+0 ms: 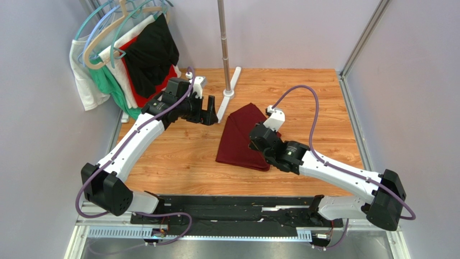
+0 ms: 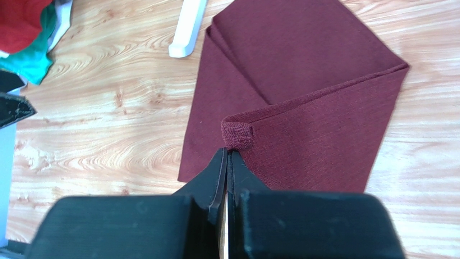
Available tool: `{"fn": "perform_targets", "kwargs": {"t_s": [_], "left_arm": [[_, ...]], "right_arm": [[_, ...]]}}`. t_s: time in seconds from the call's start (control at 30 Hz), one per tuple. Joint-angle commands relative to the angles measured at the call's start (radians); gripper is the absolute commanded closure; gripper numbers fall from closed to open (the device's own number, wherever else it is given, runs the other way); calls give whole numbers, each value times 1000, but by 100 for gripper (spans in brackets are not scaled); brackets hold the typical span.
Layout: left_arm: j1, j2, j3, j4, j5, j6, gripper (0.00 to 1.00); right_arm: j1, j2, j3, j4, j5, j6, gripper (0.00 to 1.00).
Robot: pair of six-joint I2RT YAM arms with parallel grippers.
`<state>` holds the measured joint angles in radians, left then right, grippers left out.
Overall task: Fold the napkin, place the utensils inside, and roll it up
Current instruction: Fold the napkin at the center of the board.
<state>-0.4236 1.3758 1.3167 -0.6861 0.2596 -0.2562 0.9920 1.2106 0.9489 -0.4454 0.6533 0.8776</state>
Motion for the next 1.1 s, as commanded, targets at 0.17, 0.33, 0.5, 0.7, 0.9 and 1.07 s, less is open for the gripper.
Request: {"fn": "perform_targets", "kwargs": {"t_s": [0.17, 0.33, 0.5, 0.7, 0.9, 1.07], "left_arm": [[58, -75, -63, 8, -25, 3, 1], [164, -138, -201, 74, 20, -83, 1], [183, -185, -269, 94, 9, -120, 1], [215, -195, -283, 82, 26, -106, 1], [220, -208, -316, 95, 29, -127, 1], [220, -241, -390, 154, 36, -210, 1]], "right_arm": [[20, 112, 51, 209, -90, -68, 100], [37, 208, 85, 275, -141, -84, 100], [43, 291, 102, 326, -207, -95, 100], [54, 391, 123, 373, -265, -103, 100], [76, 448, 117, 412, -311, -106, 100], [94, 484, 128, 410, -304, -108, 100]]}}
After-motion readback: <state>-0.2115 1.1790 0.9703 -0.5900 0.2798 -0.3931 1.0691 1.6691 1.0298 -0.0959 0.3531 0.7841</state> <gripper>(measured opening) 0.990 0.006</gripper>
